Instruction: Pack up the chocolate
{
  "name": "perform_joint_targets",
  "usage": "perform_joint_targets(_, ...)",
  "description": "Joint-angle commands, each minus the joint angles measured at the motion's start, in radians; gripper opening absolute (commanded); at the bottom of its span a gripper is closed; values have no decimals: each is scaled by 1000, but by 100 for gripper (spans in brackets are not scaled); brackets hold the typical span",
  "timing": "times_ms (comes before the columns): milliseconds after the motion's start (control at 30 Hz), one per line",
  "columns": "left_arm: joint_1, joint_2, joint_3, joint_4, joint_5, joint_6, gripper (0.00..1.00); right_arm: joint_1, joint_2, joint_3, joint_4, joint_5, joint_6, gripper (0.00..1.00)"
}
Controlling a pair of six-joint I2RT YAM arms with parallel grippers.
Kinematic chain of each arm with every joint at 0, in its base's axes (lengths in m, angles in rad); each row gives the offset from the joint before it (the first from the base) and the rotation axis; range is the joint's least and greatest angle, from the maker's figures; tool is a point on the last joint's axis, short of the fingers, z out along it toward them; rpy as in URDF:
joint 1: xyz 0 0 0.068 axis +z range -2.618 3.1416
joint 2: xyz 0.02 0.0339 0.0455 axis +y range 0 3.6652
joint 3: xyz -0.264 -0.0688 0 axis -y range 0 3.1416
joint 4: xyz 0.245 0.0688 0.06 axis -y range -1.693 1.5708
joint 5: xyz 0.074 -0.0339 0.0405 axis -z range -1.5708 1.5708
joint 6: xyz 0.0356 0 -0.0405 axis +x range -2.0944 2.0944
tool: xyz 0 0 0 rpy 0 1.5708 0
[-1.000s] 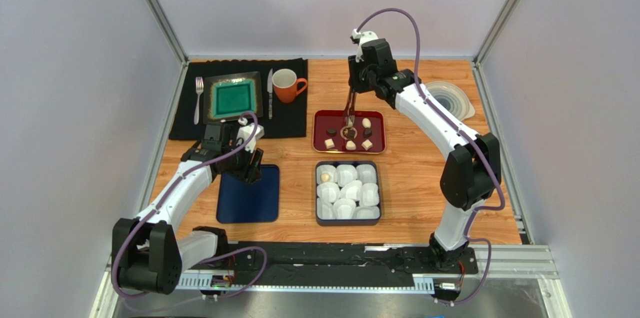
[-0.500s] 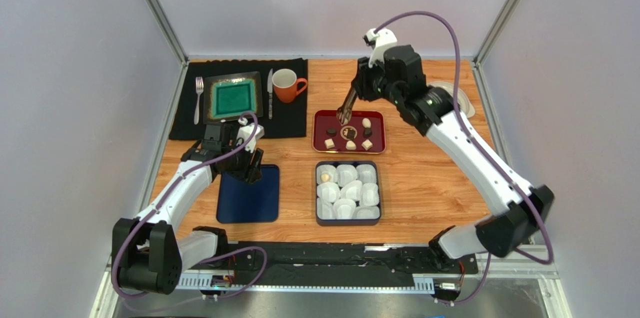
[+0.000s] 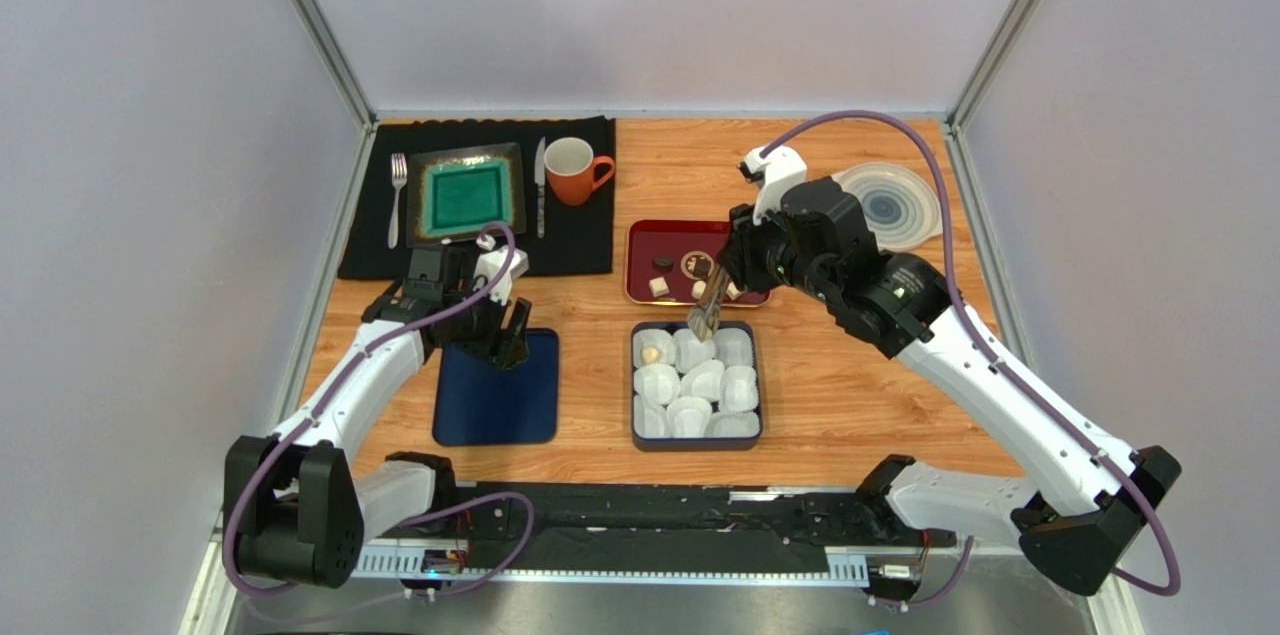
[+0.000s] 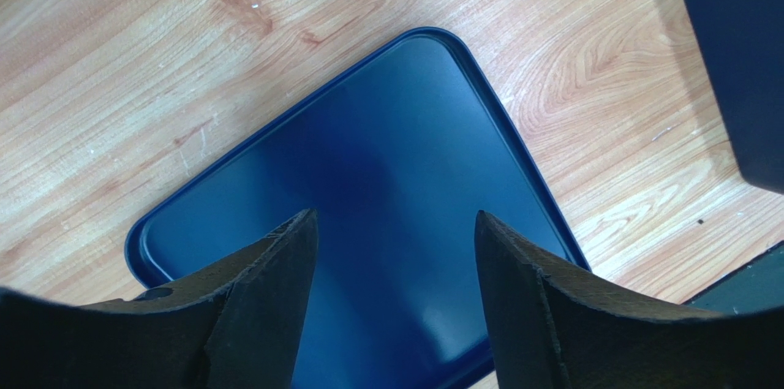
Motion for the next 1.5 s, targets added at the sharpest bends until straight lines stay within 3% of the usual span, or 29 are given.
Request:
perform_joint_targets(0, 1, -16, 37, -12, 36, -9, 77, 17, -35, -9, 15, 28, 33, 10)
perform_joint_targets(100, 1, -16, 37, -14, 40, -9, 89, 23, -29, -20, 23, 25, 40, 10)
perform_joint_targets(200, 1, -16, 35, -15, 40, -8, 94, 31, -20, -29, 38, 20, 46, 11)
perform_joint_targets(1167, 1, -30, 57, -26, 40, 3, 97, 34, 34, -14, 76, 22, 53, 35)
perform_joint_targets(1333, 1, -33, 49, -26, 44, 5, 98, 35, 37, -12, 75, 22, 53, 35)
perform_joint_targets(1467, 1, -33, 46, -23, 42, 6, 98, 35, 33, 9, 70, 34, 45, 29)
